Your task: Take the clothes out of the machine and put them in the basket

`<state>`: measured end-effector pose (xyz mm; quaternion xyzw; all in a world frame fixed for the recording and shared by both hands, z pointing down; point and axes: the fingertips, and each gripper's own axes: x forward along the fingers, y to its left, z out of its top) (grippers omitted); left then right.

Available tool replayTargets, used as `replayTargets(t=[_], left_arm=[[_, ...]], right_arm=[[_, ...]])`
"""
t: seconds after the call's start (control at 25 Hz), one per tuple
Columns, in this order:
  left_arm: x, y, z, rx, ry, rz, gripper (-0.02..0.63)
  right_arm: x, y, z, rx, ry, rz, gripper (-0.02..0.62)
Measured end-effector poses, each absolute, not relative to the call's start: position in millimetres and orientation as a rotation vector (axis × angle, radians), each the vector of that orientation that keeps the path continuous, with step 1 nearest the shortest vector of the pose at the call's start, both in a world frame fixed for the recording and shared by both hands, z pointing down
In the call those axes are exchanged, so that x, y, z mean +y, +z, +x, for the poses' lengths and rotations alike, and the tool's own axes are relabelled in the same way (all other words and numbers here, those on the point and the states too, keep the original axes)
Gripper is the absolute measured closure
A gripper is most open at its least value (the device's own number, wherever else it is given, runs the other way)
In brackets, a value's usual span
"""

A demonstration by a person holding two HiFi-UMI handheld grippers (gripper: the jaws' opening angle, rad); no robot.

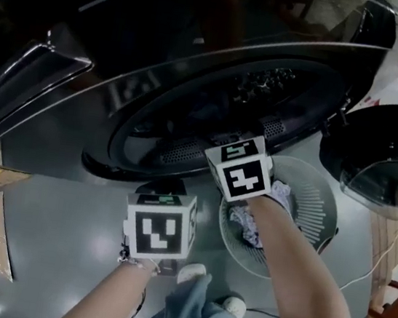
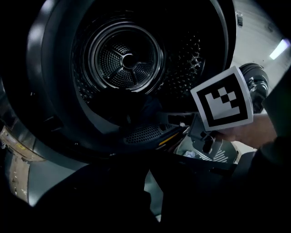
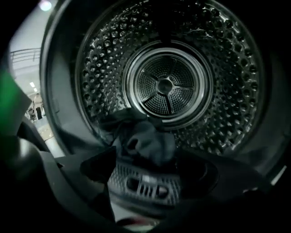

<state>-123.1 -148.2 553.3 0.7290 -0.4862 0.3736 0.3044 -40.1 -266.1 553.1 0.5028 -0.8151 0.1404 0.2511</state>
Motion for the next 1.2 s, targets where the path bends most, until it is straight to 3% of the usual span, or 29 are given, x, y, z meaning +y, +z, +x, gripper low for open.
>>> replayTargets(t=[0.44, 0.56, 0.6, 0.64, 0.8, 1.2], left_arm=[[-156, 569, -156, -1.294, 1.027, 1.842, 0.601], [-156, 574, -160, -1.292, 1.045, 1.847, 0.601], [-155, 576, -161, -1.29, 1.051, 1.846, 0.601], [-154, 576, -162, -1.288, 1.055, 1.844, 0.601], [-144, 573, -166, -1.281, 1.056, 1.814, 0.601], [-115, 535, -131, -1.232, 1.034, 1.805, 0.601]], right_arm=[[-319, 588, -79, -2.213, 0.359, 1.195, 0.152], [-323, 601, -79, -2.071, 0.2, 1.128, 0.163], [-325, 600, -75, -2.024, 0.114, 1.12, 0.234], [-323, 601, -67, -1.985, 0.06, 1.112, 0.567], [-304, 588, -47, -2.112, 0.26, 1.159, 0.577], [-234, 538, -11, -2.181, 0.314, 1.157, 0.577]])
